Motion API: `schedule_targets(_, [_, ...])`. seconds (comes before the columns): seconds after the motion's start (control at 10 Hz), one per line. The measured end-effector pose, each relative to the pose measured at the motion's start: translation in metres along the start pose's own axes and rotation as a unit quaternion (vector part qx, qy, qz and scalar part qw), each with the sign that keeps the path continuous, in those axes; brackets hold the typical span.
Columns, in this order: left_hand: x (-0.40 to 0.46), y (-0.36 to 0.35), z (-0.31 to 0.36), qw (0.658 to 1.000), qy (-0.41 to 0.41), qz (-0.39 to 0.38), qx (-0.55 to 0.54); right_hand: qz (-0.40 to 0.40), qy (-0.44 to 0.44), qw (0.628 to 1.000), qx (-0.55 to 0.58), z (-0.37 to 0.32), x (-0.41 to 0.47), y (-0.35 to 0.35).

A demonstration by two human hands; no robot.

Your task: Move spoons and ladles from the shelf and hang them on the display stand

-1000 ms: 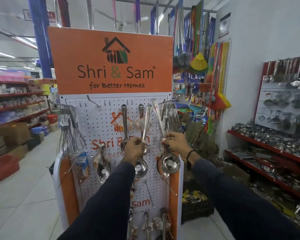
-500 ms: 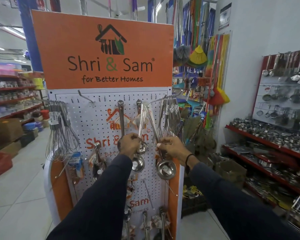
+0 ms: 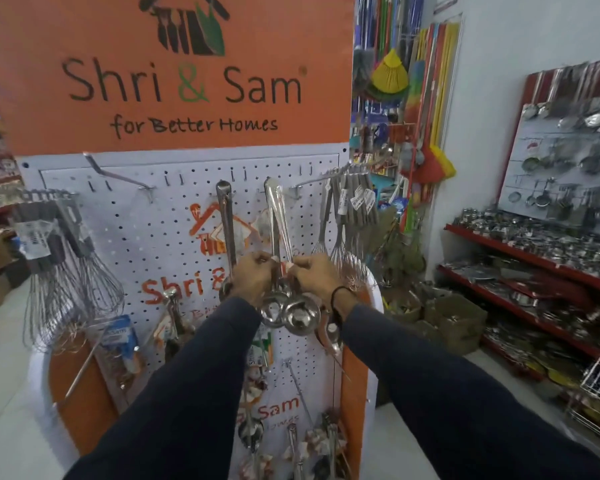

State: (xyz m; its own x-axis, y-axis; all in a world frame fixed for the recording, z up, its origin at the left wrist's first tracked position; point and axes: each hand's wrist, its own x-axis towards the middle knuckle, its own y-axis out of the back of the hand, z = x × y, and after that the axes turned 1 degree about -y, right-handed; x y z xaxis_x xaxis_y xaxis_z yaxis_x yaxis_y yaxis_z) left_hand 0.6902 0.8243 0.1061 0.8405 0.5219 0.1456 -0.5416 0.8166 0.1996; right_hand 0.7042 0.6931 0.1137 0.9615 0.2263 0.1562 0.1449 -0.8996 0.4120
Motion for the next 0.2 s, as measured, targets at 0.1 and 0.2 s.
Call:
schedule_targets(0.1, [0.017,0.003,-0.011,0.999,-0.027,0.022,0.034,0.03,0.027,0.996,-0.084,0.008,0.017,-0.015])
schedule_targets(0.2, [0.014,0.008,-0.022,0.996,-0.05,0.024,0.064,0.058,0.041,0.992,-0.101,0.02,0.016,-0.016])
